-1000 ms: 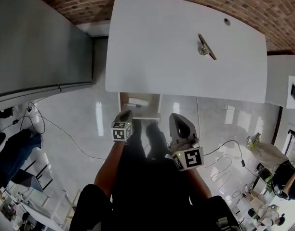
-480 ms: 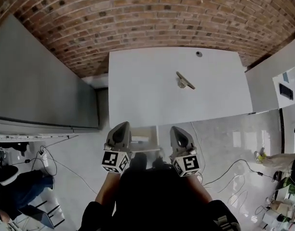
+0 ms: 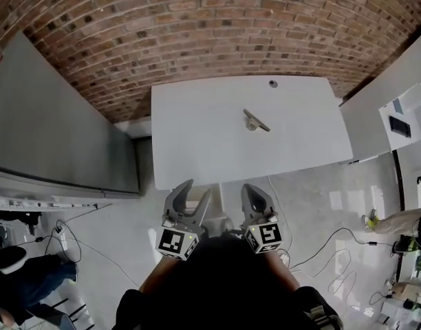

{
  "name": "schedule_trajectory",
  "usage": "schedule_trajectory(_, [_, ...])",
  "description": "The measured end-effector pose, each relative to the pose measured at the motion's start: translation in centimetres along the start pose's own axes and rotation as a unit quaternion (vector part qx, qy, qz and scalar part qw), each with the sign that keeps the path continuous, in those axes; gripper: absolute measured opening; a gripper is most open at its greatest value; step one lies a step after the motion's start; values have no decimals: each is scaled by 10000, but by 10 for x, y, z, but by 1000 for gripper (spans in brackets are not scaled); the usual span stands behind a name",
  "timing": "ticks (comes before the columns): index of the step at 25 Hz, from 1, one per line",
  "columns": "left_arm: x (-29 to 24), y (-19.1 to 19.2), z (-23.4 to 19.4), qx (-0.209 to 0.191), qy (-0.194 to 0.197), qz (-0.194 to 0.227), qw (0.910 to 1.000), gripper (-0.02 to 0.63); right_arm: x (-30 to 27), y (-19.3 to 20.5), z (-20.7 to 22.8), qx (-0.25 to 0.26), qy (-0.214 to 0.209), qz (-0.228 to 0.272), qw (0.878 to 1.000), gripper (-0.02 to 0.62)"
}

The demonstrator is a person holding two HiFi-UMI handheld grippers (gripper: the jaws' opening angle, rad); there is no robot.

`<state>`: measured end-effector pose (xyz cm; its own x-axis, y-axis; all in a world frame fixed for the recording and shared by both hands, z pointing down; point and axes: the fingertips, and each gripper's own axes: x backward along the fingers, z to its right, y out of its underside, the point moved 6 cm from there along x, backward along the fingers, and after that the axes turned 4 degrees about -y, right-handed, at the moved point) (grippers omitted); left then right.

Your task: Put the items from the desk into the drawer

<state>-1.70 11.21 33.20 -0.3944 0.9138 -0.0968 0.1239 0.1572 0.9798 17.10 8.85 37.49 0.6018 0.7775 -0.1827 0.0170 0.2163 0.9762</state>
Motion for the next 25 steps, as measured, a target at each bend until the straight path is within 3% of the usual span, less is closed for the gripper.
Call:
schedule_trajectory(8, [0,7,-7,61,162,-64,9998,189,3,-3,-4,111,249,38,9996,-2])
schedule_trajectory(25, [-45,22,-11,-99,1372,-362,9898,189,16,-2,-7,-73,1457,65,9893,-2])
